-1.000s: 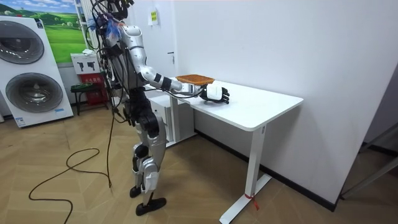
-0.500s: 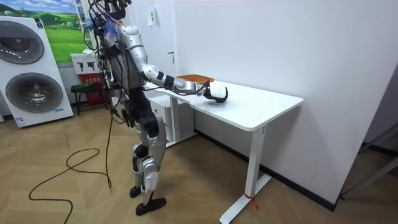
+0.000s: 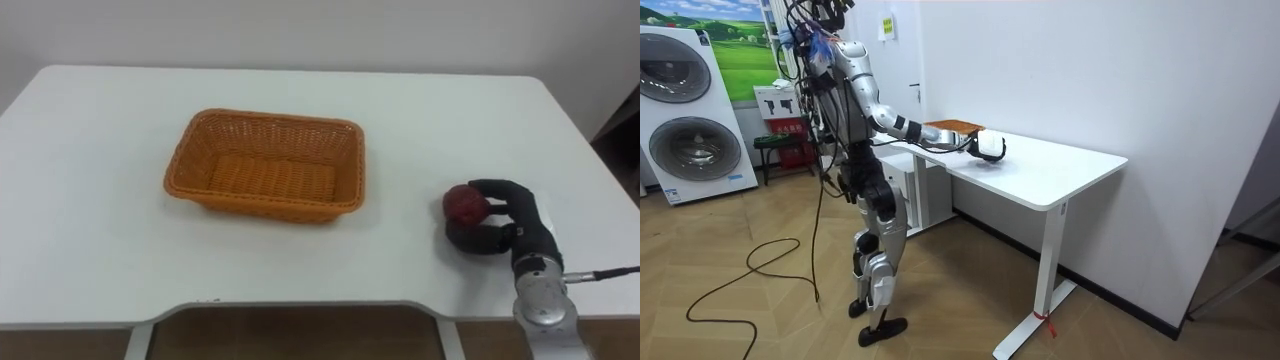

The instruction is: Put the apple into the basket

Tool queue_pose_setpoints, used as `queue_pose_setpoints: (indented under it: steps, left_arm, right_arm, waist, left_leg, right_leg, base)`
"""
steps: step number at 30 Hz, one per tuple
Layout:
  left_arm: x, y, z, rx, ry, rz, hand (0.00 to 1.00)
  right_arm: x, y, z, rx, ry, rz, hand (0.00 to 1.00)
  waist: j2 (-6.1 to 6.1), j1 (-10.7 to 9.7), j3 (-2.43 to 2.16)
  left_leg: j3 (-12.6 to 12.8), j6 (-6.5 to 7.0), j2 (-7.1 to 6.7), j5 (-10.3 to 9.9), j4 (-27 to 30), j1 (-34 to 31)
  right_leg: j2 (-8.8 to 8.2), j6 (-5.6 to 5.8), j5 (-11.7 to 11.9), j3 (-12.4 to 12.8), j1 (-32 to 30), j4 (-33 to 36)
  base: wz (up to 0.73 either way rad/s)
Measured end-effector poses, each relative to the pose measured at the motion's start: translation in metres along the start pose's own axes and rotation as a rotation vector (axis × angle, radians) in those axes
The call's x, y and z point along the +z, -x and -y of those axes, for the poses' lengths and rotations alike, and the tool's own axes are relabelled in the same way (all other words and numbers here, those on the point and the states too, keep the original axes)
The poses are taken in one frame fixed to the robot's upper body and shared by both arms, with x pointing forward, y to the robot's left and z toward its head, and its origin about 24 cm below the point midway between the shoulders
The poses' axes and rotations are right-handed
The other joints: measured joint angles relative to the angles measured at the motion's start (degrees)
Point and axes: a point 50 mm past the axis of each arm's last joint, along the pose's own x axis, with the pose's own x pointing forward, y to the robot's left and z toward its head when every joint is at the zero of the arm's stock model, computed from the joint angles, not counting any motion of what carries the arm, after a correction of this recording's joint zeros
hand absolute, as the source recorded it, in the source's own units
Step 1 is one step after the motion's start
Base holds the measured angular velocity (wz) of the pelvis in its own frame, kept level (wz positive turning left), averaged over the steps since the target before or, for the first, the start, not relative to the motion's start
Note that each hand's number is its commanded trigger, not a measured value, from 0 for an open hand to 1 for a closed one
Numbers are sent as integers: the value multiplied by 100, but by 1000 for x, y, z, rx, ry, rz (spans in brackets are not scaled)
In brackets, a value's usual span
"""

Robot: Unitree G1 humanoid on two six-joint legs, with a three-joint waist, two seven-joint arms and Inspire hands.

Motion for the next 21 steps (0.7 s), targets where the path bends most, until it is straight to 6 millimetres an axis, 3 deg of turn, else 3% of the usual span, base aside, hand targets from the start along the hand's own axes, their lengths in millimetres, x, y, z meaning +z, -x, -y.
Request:
queue_pose_setpoints:
  steps: [4, 14, 21]
  left_arm:
    - [1, 0, -1, 15, 2, 2, 0]
    - [5, -1, -1, 21, -1, 17, 0]
    - [6, -1, -2, 21, 0, 20, 0]
  right_arm:
    - [29, -2, 2, -11, -24, 122, 100]
    - [91, 6, -3, -1, -57, 388, 100]
    - [110, 12, -2, -4, -67, 473, 100]
  waist:
    - [60, 39, -9]
    - [-18, 195, 13]
    - [-21, 272, 11]
  left_leg:
    - [6, -3, 1, 2, -19, -5]
    - [4, -5, 4, 3, -17, 2]
    - [-11, -5, 6, 3, -3, -15]
  right_leg:
    - [6, 0, 0, 10, -20, -9]
    - [4, 0, 0, -12, -12, -7]
    - [1, 0, 0, -39, 7, 31]
  base:
    - [0]
    - [0]
    - [1]
